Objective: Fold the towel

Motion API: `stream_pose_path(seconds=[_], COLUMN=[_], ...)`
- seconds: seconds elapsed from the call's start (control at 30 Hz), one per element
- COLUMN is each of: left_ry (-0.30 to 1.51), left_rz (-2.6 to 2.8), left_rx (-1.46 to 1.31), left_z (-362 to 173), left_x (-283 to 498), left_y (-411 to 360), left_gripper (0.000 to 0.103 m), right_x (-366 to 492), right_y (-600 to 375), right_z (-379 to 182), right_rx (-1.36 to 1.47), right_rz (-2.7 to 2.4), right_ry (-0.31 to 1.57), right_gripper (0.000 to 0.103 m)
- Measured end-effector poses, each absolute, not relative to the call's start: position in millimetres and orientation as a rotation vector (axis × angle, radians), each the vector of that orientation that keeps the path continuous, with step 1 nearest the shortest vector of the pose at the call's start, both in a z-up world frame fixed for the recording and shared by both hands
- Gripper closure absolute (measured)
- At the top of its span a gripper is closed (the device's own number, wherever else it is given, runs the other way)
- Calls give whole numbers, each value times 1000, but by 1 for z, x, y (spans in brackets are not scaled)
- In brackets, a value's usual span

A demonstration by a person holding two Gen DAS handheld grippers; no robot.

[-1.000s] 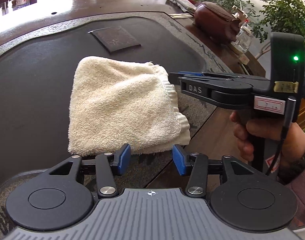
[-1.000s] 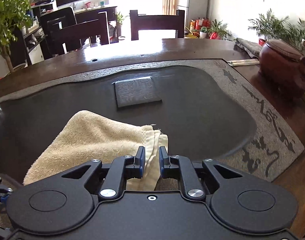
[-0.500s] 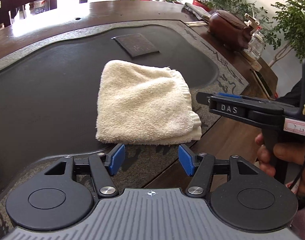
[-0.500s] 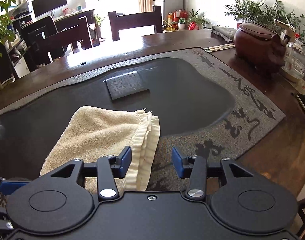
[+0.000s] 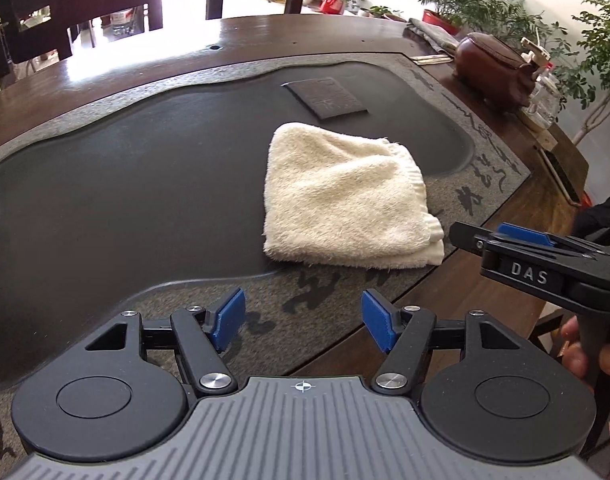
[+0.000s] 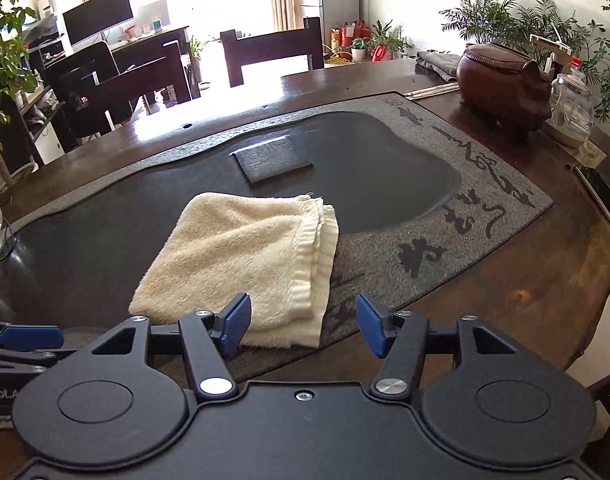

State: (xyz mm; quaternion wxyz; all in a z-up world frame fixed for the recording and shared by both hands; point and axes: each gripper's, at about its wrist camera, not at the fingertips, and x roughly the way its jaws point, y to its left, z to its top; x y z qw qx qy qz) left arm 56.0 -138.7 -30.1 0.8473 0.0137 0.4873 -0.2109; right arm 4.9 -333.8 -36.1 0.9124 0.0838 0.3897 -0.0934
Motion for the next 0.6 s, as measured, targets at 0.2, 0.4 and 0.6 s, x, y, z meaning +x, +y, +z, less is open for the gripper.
stream_pose_path(seconds=[0.2, 0.4, 0.6], left_ry=[1011, 989, 985], left_rz=[-411, -392, -386], left_rx=[42, 42, 29], left_z=[-24, -18, -18], left_x=[44, 34, 25], left_y=[-121, -104, -90], left_gripper=[32, 28, 21], right_x=[-13, -26, -33], right_y=[-316, -298, -283], right_z=[-31, -27, -26], right_rx=[194, 195, 183], right_rz=[-177, -152, -122], right_ry=[791, 784, 786], right_gripper=[35, 23, 13])
